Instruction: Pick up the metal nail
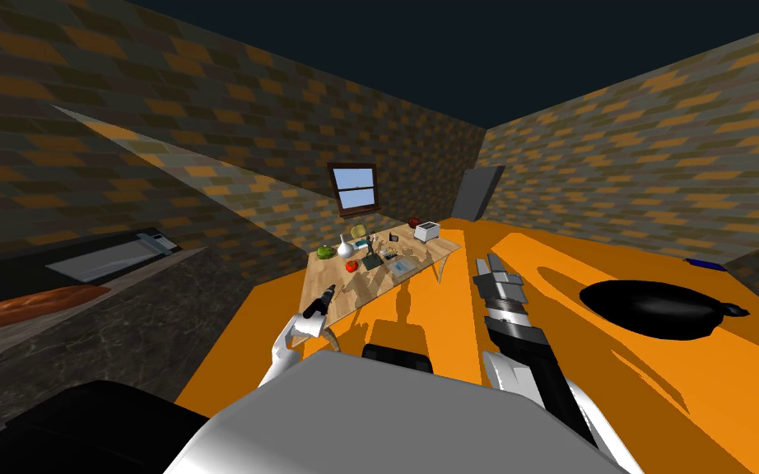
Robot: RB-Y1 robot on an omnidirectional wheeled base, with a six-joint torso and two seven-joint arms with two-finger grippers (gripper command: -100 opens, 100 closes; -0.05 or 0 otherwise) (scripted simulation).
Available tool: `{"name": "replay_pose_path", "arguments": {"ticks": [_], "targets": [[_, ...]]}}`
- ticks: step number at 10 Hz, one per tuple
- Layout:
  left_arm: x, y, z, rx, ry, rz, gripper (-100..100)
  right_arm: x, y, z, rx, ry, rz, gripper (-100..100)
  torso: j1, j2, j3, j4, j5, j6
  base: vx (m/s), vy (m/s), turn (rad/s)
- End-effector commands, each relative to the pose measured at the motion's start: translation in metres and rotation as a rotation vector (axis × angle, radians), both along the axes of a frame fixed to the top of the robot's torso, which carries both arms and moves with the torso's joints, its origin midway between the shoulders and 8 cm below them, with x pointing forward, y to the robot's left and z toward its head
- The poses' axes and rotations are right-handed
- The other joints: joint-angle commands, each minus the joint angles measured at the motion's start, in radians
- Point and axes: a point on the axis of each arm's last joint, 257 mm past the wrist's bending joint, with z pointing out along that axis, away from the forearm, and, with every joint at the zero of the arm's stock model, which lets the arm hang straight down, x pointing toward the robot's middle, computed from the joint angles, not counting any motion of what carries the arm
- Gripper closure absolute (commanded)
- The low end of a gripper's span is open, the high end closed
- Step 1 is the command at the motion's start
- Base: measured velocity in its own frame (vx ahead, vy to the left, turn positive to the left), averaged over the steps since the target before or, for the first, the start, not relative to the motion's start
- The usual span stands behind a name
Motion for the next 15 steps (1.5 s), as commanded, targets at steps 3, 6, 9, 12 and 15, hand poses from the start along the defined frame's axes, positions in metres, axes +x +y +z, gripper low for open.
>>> {"name": "replay_pose_path", "arguments": {"ticks": [3, 6, 9, 12, 15], "targets": [[-0.026, 0.034, -0.016, 0.020, 0.104, 0.067, -100, 0.000, 0.000, 0.000, 0.000, 0.000, 0.000, 0, 0.002, 0.001, 0.001, 0.000, 0.001, 0.000, 0.037, -0.043, -0.055], [-0.049, 0.063, -0.025, 0.039, 0.178, 0.120, -100, 0.000, 0.000, 0.000, 0.000, 0.000, 0.000, 0, 0.001, 0.001, 0.000, 0.000, 0.000, 0.000, 0.048, -0.050, -0.058], [-0.070, 0.093, -0.027, 0.062, 0.238, 0.169, -100, 0.000, 0.000, 0.000, 0.000, 0.000, 0.000, 0, 0.003, 0.001, 0.001, 0.000, 0.001, 0.000, 0.043, -0.024, -0.075], [-0.066, 0.087, -0.034, 0.059, 0.228, 0.162, -100, 0.000, 0.000, 0.000, 0.000, 0.000, 0.000, 0, 0.005, 0.003, 0.002, 0.001, 0.001, 0.000, 0.014, 0.003, 0.000], [-0.066, 0.088, -0.039, 0.060, 0.229, 0.162, -100, 0.000, 0.000, 0.000, 0.000, 0.000, 0.000, 0, 0.007, 0.002, 0.001, 0.000, 0.002, 0.000, 0.027, 0.022, 0.000]]}}
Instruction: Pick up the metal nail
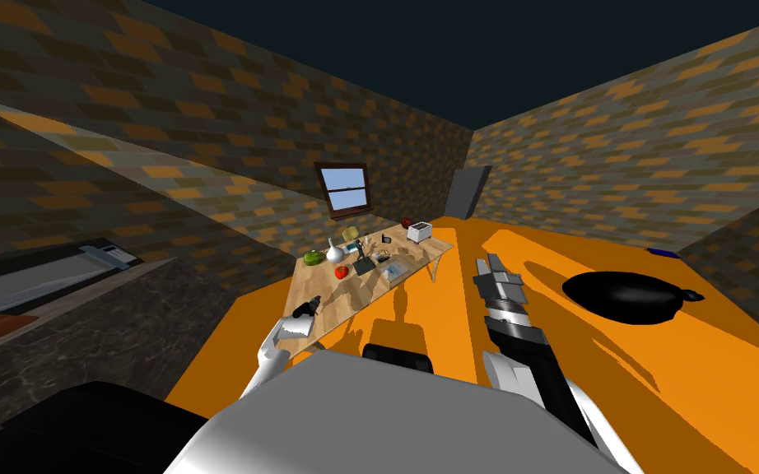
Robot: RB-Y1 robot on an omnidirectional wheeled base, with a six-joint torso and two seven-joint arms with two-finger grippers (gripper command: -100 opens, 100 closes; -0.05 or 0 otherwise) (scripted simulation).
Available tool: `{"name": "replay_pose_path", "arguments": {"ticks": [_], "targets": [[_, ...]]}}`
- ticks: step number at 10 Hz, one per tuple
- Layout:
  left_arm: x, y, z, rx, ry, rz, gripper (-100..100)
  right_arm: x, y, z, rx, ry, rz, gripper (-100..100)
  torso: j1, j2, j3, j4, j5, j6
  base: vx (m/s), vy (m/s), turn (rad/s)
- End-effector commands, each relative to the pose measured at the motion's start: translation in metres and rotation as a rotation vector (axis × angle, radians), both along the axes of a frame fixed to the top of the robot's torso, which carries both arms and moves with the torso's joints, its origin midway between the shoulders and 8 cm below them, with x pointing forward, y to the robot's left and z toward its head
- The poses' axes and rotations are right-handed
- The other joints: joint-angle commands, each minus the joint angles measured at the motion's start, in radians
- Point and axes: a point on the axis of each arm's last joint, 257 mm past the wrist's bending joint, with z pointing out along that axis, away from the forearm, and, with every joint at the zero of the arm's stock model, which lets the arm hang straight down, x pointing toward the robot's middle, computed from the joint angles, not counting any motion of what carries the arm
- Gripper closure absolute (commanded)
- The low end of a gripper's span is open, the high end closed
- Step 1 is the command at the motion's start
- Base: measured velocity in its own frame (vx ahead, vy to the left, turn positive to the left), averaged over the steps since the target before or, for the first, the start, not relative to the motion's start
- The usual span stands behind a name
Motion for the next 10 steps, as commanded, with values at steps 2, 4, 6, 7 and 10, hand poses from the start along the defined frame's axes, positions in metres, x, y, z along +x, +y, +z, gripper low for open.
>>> {"name": "replay_pose_path", "arguments": {"ticks": [2, 4, 6, 7, 10], "targets": [[0.0000, 0.0000, 0.0001, 0.000, 0.000, 0.000, 100, 0.0000, 0.0000, 0.0000, 0.000, 0.000, 0.000, 0, -0.001, 0.001, 0.001, 0.000, 0.000, 0.000, 0.000, 0.000, 0.000], [-0.0001, 0.0003, 0.0001, 0.002, 0.001, -0.001, 100, 0.0000, 0.0000, 0.0000, 0.000, 0.000, 0.000, 0, -0.001, 0.001, 0.001, 0.001, 0.000, 0.000, 0.001, 0.000, -0.005], [-0.0003, 0.0004, 0.0000, 0.002, 0.002, -0.001, 0, 0.0000, 0.0000, 0.0000, 0.000, 0.000, 0.000, 0, 0.000, 0.002, 0.001, 0.001, 0.000, 0.000, 0.000, 0.000, 0.000], [-0.0005, -0.0008, 0.0052, 0.000, 0.001, 0.000, 100, 0.0000, 0.0000, 0.0000, 0.000, 0.000, 0.000, 0, 0.000, 0.002, 0.001, 0.001, 0.000, 0.000, -0.019, -0.021, -0.001], [-0.0011, -0.0016, 0.0080, 0.000, 0.001, 0.000, 0, 0.0000, 0.0000, 0.0000, 0.000, 0.000, 0.000, 0, -0.002, 0.004, 0.003, 0.001, 0.000, 0.000, -0.017, -0.013, 0.001]]}}
